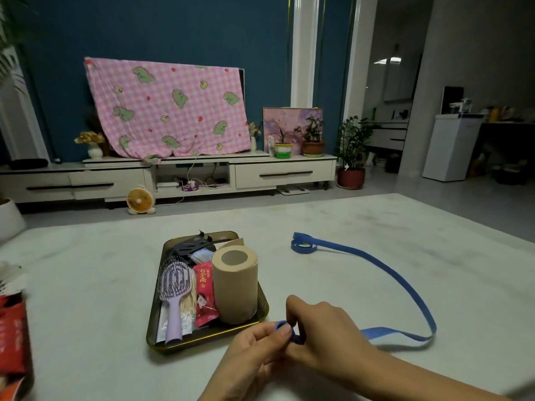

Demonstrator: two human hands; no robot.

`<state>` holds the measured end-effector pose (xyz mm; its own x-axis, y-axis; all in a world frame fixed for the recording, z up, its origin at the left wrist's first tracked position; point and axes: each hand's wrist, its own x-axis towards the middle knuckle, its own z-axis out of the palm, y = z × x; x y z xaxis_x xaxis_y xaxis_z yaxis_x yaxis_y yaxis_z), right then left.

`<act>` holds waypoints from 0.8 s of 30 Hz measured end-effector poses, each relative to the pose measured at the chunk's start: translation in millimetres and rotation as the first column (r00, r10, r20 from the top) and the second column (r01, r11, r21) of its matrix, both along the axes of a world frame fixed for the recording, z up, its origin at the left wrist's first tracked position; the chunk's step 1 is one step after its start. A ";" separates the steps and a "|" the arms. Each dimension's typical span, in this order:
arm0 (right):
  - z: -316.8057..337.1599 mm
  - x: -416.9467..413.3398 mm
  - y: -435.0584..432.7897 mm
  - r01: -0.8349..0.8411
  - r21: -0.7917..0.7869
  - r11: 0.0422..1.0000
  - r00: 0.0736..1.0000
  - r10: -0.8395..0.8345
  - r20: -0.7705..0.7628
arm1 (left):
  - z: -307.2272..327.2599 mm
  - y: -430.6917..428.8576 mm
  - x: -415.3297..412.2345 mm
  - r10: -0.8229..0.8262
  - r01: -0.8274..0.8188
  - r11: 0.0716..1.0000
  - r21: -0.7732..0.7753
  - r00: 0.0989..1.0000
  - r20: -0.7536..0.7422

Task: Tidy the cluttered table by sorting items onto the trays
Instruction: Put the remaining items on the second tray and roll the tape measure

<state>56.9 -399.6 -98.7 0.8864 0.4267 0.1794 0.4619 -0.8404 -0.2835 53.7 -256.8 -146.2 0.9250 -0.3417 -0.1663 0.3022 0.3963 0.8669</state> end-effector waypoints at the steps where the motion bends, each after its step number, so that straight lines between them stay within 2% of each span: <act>1: -2.2 -0.4 -0.2 -0.022 -0.047 0.999 0.998 0.024 0.053 | -0.1 -0.2 -0.6 0.004 -0.004 1.000 -0.003 1.000 0.005; 5: -7.5 0.4 2.0 -0.086 -0.180 0.980 0.987 0.108 0.121 | 0.3 -1.1 -1.0 0.046 -0.046 0.999 0.000 0.999 0.026; 9: -6.3 3.8 0.0 -0.100 -0.180 0.979 0.984 0.124 0.128 | 2.6 -1.7 -1.2 0.050 -0.053 0.998 0.029 0.996 0.079; 12: -0.9 4.8 -3.3 -0.144 -0.081 0.986 0.987 0.148 0.055 | 4.6 -1.3 -3.7 0.016 -0.019 0.999 0.031 0.995 0.095; 15: 7.8 4.6 -6.4 -0.216 -0.056 0.975 0.976 0.213 -0.055 | 7.9 -0.2 -5.3 -0.035 0.025 0.996 0.087 0.992 0.122; 18: 17.4 4.0 -7.8 -0.288 0.002 0.957 0.937 0.283 -0.206 | 8.5 2.6 -7.1 -0.044 0.031 0.992 0.120 0.994 0.105; 24: 28.7 4.2 -12.0 -0.297 0.104 0.949 0.855 0.312 -0.414 | 14.0 5.0 -9.8 -0.080 0.068 0.989 0.133 0.993 0.091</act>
